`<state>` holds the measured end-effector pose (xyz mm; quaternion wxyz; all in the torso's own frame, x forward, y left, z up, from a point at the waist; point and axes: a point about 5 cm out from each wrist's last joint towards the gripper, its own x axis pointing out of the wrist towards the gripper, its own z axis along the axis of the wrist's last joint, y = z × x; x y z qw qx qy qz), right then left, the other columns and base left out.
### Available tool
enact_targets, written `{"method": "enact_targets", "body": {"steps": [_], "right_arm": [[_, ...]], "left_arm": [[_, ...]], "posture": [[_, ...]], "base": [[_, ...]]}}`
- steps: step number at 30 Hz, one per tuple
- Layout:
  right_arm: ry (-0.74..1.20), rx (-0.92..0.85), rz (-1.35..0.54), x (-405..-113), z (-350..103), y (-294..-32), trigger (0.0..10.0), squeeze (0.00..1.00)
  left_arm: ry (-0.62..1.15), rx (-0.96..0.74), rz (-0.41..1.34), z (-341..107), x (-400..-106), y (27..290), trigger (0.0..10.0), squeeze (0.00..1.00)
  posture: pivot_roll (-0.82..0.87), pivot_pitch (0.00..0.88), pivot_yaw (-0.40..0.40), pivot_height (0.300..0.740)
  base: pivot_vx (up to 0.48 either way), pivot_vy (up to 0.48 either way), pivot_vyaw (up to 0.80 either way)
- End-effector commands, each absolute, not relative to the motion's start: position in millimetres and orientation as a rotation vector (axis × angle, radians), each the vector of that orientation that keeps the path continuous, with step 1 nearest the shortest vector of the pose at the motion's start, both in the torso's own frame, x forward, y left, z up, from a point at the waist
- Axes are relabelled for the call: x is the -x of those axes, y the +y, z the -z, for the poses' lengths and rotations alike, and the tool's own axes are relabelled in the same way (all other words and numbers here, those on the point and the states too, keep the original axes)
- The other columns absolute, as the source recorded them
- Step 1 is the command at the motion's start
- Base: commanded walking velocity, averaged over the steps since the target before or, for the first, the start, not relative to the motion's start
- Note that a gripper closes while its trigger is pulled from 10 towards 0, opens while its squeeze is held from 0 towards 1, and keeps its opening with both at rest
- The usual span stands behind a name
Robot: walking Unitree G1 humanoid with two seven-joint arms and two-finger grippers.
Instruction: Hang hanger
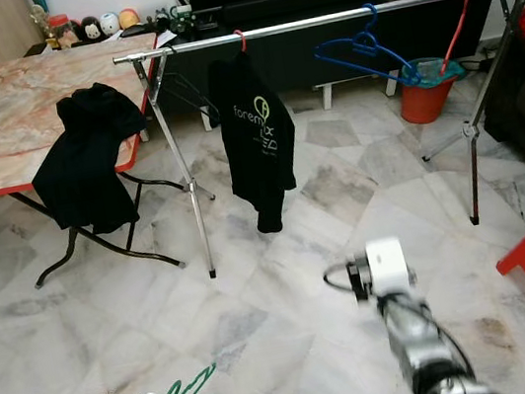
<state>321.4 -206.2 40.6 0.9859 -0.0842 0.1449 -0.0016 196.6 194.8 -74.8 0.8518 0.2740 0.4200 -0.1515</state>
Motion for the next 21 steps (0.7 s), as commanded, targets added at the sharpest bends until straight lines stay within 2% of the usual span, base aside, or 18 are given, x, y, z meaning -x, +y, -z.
{"method": "enact_targets", "body": {"steps": [1, 3, 4, 6, 14, 19, 20, 21], "right_arm": [[0.280, 0.179, -0.021, -323.3, -44.4, -207.7, 10.0, 0.00], [0.257, 0.190, -0.039, -328.7, -52.6, -208.9, 10.0, 0.00], [0.240, 0.229, -0.062, -332.3, -58.6, -208.8, 10.0, 0.00], [0.211, 0.276, -0.088, -336.5, -66.8, -208.4, 10.0, 0.00], [0.271, 0.301, -0.080, -335.8, -62.2, -210.0, 10.0, 0.00], [0.326, 0.303, -0.360, -328.3, -52.8, -187.9, 10.0, 0.00], [0.326, 0.303, -0.360, -328.3, -52.8, -187.9, 10.0, 0.00], [0.359, 0.330, -0.476, -324.2, -51.5, -185.5, 10.0, 0.00]], "left_arm": [[0.853, -0.615, 0.283, 72.4, -199.2, 199.3, 10.0, 0.00], [0.720, -0.618, 0.263, 48.9, -231.5, 208.2, 10.0, 0.00], [0.621, -0.632, 0.263, 27.0, -257.5, 212.7, 10.0, 0.00], [0.550, -0.658, 0.263, 12.4, -274.8, 208.3, 10.0, 0.00], [0.436, -0.674, 0.296, -5.7, -294.4, 192.9, 10.0, 0.00], [0.382, -0.639, 0.514, -19.4, -302.0, 177.9, 10.0, 0.00], [0.382, -0.639, 0.514, -19.4, -302.0, 177.9, 10.0, 0.00], [0.370, -0.650, 0.614, -25.6, -303.6, 175.1, 10.0, 0.00]], "posture": [[-0.10, 0.000, 0.006, 0.740], [-0.10, 0.000, 0.005, 0.740], [-0.11, 0.000, 0.006, 0.740], [-0.11, 0.000, 0.007, 0.740], [-0.12, 0.000, 0.007, 0.740], [-0.11, 0.000, 0.010, 0.740], [-0.11, 0.000, 0.010, 0.740], [-0.11, 0.000, 0.009, 0.740]], "base": [[0.000, 0.000, 0.00], [0.000, 0.000, 0.00], [0.000, 0.000, 0.00], [0.000, 0.000, 0.00], [0.000, 0.000, 0.00], [0.000, 0.000, 0.00], [0.000, 0.000, 0.00], [0.000, 0.000, 0.00]]}}
